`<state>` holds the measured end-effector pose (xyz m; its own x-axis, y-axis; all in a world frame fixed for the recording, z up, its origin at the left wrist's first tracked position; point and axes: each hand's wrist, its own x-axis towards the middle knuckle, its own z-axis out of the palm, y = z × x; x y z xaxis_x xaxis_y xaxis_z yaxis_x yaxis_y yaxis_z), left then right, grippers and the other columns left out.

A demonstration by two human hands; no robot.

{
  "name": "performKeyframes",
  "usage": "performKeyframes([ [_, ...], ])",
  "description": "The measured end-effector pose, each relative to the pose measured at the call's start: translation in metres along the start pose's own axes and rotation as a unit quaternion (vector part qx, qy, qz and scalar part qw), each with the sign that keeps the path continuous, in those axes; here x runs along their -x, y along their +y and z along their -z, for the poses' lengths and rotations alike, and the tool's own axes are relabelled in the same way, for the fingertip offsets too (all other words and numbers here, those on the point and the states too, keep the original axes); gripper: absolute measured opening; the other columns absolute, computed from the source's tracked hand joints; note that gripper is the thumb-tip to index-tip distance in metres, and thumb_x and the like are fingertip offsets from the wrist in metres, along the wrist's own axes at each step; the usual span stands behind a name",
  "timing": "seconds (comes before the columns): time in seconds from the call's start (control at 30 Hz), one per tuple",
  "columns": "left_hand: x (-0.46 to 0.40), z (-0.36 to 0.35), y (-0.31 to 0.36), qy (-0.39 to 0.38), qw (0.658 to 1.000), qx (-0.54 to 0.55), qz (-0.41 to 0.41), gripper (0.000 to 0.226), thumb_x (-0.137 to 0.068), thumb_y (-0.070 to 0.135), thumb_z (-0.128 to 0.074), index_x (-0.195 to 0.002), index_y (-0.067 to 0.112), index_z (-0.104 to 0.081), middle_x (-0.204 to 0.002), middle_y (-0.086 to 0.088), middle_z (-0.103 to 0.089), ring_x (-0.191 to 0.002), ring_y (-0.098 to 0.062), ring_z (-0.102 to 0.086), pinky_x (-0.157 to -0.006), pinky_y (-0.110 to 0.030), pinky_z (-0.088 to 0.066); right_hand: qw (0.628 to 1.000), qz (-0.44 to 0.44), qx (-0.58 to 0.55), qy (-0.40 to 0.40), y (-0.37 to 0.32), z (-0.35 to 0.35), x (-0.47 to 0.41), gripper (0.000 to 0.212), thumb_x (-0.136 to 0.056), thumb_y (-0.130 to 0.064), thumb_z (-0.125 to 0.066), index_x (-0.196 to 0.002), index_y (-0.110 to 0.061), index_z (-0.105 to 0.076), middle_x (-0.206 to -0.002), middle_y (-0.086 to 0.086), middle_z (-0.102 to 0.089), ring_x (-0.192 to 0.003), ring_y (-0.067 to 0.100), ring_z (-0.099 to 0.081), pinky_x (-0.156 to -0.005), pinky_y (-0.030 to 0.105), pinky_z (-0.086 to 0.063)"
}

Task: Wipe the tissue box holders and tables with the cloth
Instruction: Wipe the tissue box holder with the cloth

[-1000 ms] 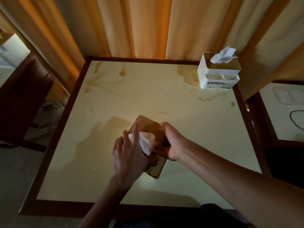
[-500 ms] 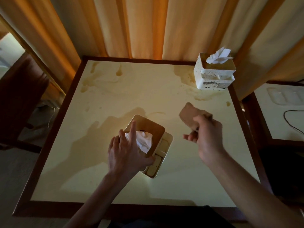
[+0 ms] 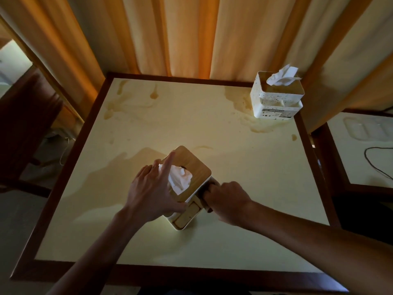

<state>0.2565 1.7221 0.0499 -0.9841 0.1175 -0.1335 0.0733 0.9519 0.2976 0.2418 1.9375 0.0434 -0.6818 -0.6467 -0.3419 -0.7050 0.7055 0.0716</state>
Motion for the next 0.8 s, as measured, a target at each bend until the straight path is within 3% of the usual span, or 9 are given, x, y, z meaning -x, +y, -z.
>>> performKeyframes([
  [0.07, -0.002, 0.002, -0.003, 0.007, 1.0, -0.008, -0.014, 0.135, -0.044, 0.086, -0.05, -0.154, 0.03, 0.005, -0.132, -0.001, -0.05, -0.11, -0.021, -0.052, -0.097, -0.03, -0.04, 0.997, 0.0, -0.018, -0.073, -0.004, 0.013, -0.013, 0.02, -0.094, -0.015, -0.057, -0.114, -0.016, -0.06, -0.118, 0.008, -0.064, -0.104, 0.034, -0.065, -0.072, 0.033, -0.038],
  [0.2, -0.003, -0.003, -0.003, 0.041, 0.999, -0.01, -0.009, 0.134, -0.045, 0.087, -0.051, -0.156, 0.026, -0.007, -0.141, -0.004, -0.05, -0.129, -0.022, -0.049, -0.12, -0.039, -0.018, 0.981, -0.048, -0.109, -0.154, -0.003, 0.02, -0.023, 0.011, -0.088, -0.008, -0.056, -0.094, -0.017, -0.053, -0.117, 0.011, -0.06, -0.102, 0.034, -0.063, -0.072, 0.033, -0.045],
  [0.3, -0.003, -0.006, -0.004, 0.043, 0.999, -0.005, -0.003, 0.132, -0.047, 0.087, -0.052, -0.155, 0.026, -0.007, -0.143, -0.003, -0.049, -0.133, -0.021, -0.046, -0.122, -0.041, -0.013, 0.944, -0.08, -0.258, -0.191, 0.01, 0.03, -0.02, 0.032, -0.082, 0.001, -0.051, -0.109, -0.009, -0.063, -0.111, 0.012, -0.061, -0.076, 0.027, -0.072, -0.059, 0.032, -0.059],
  [0.37, -0.005, -0.006, -0.007, 0.04, 0.999, 0.003, -0.017, 0.133, -0.047, 0.087, -0.054, -0.155, 0.026, -0.007, -0.144, -0.003, -0.048, -0.134, -0.021, -0.045, -0.122, -0.043, -0.011, 0.935, -0.066, -0.285, -0.201, 0.017, 0.04, -0.016, 0.037, -0.081, 0.002, -0.049, -0.114, -0.008, -0.064, -0.104, 0.012, -0.063, -0.061, 0.023, -0.072, -0.056, 0.032, -0.061],
  [0.5, -0.006, -0.007, -0.013, 0.044, 0.998, 0.01, -0.032, 0.133, -0.046, 0.088, -0.055, -0.155, 0.024, -0.013, -0.14, -0.005, -0.053, -0.132, -0.024, -0.048, -0.122, -0.045, -0.009, 0.925, -0.058, -0.274, -0.256, 0.021, 0.042, -0.018, 0.05, -0.086, 0.003, -0.048, -0.132, -0.013, -0.055, -0.115, 0.013, -0.064, -0.07, 0.025, -0.075, -0.061, 0.031, -0.063],
  [0.6, -0.006, -0.009, -0.012, 0.052, 0.998, 0.01, -0.035, 0.131, -0.047, 0.087, -0.053, -0.154, 0.023, -0.014, -0.139, -0.005, -0.053, -0.131, -0.024, -0.048, -0.122, -0.046, -0.009, 0.929, -0.032, -0.23, -0.29, 0.015, 0.034, -0.026, 0.03, -0.085, 0.001, -0.046, -0.11, -0.01, -0.058, -0.113, 0.015, -0.065, -0.075, 0.026, -0.075, -0.055, 0.026, -0.058],
  [0.67, -0.005, -0.008, -0.012, 0.05, 0.998, 0.014, -0.032, 0.13, -0.047, 0.087, -0.049, -0.154, 0.023, -0.015, -0.141, -0.004, -0.051, -0.133, -0.023, -0.045, -0.122, -0.046, -0.009, 0.935, -0.024, -0.203, -0.29, 0.012, 0.034, -0.031, 0.014, -0.086, 0.001, -0.048, -0.088, -0.011, -0.054, -0.108, 0.014, -0.061, -0.075, 0.026, -0.076, -0.059, 0.029, -0.057],
  [0.8, -0.004, -0.005, -0.012, 0.034, 0.999, 0.011, -0.018, 0.132, -0.045, 0.09, -0.049, -0.154, 0.024, -0.014, -0.147, -0.002, -0.046, -0.138, -0.022, -0.041, -0.122, -0.052, 0.0, 0.938, 0.014, -0.184, -0.292, 0.019, 0.041, -0.029, 0.021, -0.085, 0.003, -0.048, -0.077, -0.016, -0.045, -0.099, 0.007, -0.057, -0.075, 0.022, -0.075, -0.054, 0.025, -0.051],
])
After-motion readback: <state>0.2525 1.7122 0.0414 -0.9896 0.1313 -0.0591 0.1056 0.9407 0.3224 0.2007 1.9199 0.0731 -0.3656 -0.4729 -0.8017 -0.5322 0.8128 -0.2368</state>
